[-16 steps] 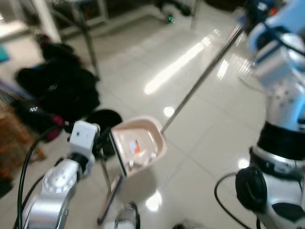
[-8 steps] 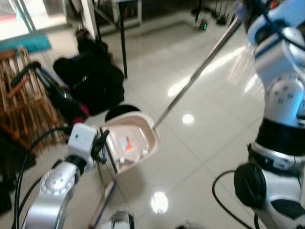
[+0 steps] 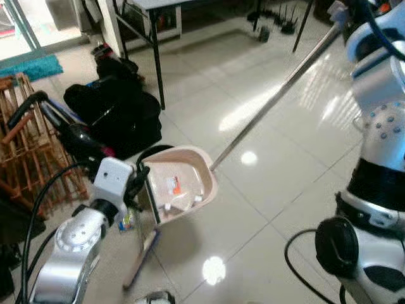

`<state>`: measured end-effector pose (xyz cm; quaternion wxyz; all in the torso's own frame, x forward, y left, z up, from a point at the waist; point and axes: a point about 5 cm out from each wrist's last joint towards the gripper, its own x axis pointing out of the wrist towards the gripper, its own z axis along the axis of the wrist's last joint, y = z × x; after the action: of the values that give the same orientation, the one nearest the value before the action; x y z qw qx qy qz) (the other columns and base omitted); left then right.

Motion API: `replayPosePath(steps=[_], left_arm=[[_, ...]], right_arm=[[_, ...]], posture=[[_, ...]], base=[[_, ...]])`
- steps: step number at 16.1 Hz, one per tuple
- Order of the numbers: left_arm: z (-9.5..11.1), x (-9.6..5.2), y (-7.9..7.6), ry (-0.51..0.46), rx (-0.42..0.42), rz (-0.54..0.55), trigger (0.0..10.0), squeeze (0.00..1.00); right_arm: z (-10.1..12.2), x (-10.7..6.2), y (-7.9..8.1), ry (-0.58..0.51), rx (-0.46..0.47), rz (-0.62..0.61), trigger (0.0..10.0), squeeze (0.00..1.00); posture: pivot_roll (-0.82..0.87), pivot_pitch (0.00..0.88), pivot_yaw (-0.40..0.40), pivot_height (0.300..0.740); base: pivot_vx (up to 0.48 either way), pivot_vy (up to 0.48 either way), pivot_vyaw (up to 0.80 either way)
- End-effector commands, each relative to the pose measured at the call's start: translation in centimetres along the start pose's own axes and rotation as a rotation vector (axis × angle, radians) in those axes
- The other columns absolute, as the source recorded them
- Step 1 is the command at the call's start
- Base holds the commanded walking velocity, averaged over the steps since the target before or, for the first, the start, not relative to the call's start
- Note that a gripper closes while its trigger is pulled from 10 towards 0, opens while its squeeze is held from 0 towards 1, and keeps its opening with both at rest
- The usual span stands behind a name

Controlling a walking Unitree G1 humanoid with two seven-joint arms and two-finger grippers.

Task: Sweep floor

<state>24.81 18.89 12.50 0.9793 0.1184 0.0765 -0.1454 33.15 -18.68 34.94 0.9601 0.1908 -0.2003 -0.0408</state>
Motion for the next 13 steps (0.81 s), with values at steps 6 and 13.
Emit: replayPosePath(steps=[6, 13], left_arm=[[-0.19, -0.37, 0.18, 0.010, 0.001, 0.003, 10.0, 0.00], [-0.35, -0.61, 0.00, 0.013, -0.007, 0.006, 10.0, 0.00]], right_arm=[[0.95, 0.01, 0.76, -0.058, -0.017, 0.033, 10.0, 0.00], [1.15, 0.14, 0.81, -0.073, -0.020, 0.030, 10.0, 0.00]], posture=[[-0.01, 0.097, -0.019, 0.740], [-0.01, 0.089, -0.032, 0.740]], base=[[0.361, 0.000, 0.00], [0.361, 0.000, 0.33]])
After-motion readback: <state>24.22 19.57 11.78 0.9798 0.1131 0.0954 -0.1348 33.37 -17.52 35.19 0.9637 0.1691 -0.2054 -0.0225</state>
